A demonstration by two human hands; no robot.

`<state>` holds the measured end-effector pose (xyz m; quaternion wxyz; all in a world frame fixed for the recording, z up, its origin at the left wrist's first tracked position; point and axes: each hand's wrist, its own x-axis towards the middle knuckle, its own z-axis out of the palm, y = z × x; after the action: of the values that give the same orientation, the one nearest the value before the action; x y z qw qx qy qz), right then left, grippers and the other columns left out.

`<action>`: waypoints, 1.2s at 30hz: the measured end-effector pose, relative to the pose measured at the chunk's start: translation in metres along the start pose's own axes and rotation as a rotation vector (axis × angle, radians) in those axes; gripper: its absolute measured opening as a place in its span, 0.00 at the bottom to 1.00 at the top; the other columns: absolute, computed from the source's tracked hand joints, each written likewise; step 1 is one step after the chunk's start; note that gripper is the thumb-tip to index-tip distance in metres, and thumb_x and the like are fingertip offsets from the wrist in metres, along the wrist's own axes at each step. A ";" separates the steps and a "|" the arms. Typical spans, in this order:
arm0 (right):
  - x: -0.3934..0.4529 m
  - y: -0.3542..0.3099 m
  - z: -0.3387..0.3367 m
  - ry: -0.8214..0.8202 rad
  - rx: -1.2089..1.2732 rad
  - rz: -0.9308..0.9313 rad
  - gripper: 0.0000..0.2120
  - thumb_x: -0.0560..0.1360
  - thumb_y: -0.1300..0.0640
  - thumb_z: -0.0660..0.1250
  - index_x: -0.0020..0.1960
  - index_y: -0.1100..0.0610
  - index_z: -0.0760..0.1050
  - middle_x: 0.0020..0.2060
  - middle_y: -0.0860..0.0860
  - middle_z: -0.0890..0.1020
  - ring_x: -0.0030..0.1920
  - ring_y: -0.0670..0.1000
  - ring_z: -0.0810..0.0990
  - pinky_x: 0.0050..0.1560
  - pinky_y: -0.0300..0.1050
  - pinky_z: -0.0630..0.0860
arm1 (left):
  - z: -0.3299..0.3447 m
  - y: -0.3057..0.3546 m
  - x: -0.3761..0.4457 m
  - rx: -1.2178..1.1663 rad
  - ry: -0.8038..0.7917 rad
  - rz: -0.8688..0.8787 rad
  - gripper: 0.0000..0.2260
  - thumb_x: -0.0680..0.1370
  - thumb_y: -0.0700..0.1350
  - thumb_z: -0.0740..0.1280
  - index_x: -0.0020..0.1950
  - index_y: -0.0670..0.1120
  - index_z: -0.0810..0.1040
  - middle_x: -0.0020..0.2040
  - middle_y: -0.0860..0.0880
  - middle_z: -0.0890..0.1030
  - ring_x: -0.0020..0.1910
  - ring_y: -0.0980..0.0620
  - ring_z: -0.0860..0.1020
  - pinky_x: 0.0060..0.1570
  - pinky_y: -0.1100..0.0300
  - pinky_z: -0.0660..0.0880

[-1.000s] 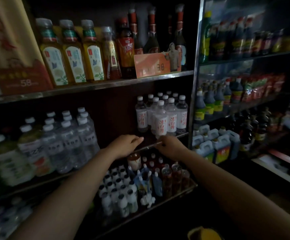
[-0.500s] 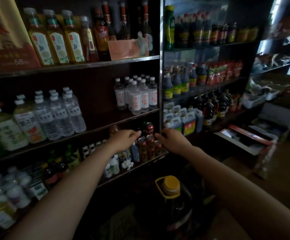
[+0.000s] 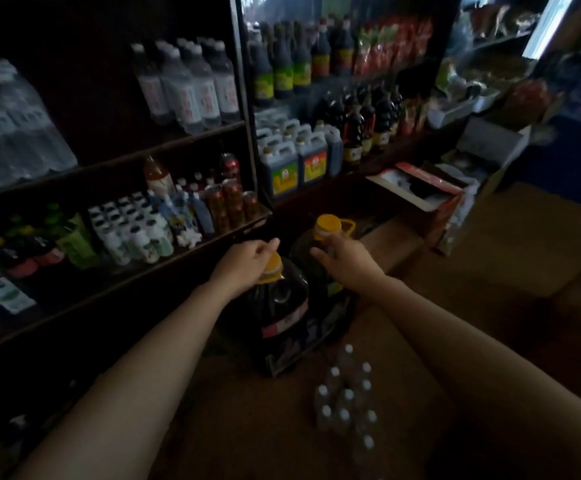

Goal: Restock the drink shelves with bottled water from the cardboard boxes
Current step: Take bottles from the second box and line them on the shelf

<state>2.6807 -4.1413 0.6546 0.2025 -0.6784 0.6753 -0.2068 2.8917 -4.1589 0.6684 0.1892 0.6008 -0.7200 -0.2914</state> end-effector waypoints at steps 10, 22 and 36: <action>-0.050 0.167 0.128 -0.053 0.097 0.240 0.17 0.79 0.43 0.60 0.58 0.55 0.74 0.51 0.51 0.78 0.49 0.50 0.77 0.48 0.48 0.77 | 0.198 -0.087 0.014 -0.019 -0.210 -0.060 0.16 0.80 0.58 0.59 0.59 0.51 0.78 0.56 0.51 0.80 0.54 0.52 0.77 0.51 0.57 0.74; -0.054 0.359 0.400 -0.084 0.140 0.327 0.17 0.80 0.48 0.61 0.63 0.57 0.72 0.52 0.54 0.80 0.50 0.52 0.78 0.50 0.47 0.75 | 0.489 -0.316 0.064 0.013 -0.455 -0.159 0.20 0.77 0.43 0.67 0.70 0.47 0.70 0.65 0.46 0.75 0.63 0.49 0.74 0.56 0.61 0.70; -0.016 0.460 0.533 0.067 0.090 0.241 0.16 0.80 0.45 0.59 0.61 0.55 0.73 0.55 0.53 0.79 0.53 0.50 0.77 0.51 0.48 0.75 | 0.651 -0.400 0.091 -0.309 -0.562 -0.149 0.24 0.77 0.37 0.65 0.71 0.48 0.66 0.71 0.47 0.68 0.69 0.49 0.68 0.65 0.55 0.69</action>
<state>2.5928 -4.1305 -0.0447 0.2337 -0.5752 0.7483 -0.2336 2.7695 -4.1660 -0.0917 0.0503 0.5121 -0.6452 -0.5648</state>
